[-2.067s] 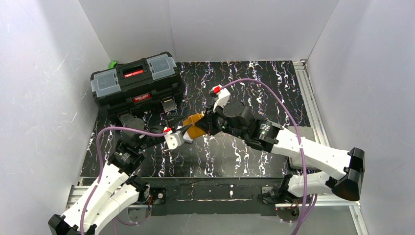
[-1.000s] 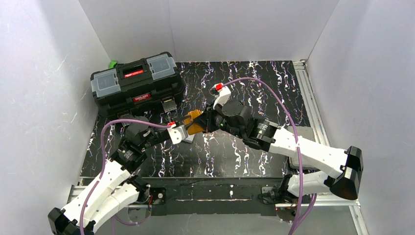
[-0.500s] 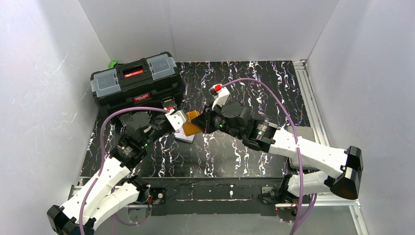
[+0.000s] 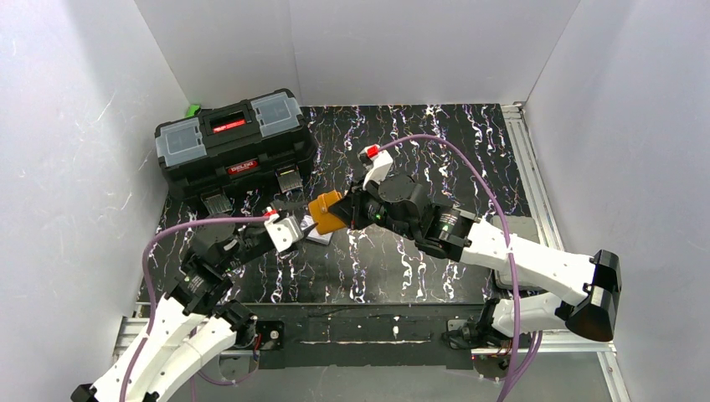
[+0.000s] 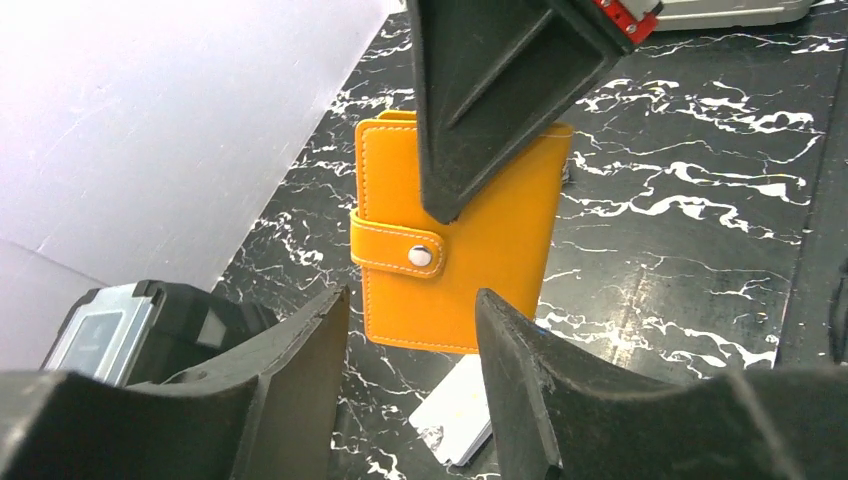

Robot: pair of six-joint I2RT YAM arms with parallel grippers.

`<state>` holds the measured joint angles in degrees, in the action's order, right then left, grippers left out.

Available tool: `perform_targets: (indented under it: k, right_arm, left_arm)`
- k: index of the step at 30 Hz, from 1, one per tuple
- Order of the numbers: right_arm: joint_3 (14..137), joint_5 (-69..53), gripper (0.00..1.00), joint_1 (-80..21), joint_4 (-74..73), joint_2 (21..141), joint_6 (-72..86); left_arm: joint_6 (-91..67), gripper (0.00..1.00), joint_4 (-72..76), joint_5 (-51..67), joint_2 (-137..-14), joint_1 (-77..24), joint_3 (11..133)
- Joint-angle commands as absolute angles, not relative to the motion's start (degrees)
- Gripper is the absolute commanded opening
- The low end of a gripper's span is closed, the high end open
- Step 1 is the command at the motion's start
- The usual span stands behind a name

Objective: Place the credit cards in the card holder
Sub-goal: Open the card holder at the center of the board.

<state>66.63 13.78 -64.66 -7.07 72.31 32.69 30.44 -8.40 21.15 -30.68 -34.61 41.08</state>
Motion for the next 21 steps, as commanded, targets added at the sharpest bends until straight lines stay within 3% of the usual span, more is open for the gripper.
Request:
perform_targets:
  k: [1, 21]
  right_arm:
    - [68.67, 14.24, 0.01, -64.97, -4.11, 71.46, 32.65]
    - [69.27, 8.98, 0.01, -65.17, -0.73, 73.89, 33.57]
  left_arm:
    - [31.23, 0.49, -8.61, 25.84, -32.13, -34.63, 40.81]
    - [31.15, 0.34, -0.35, 23.82, -42.16, -35.42, 42.27]
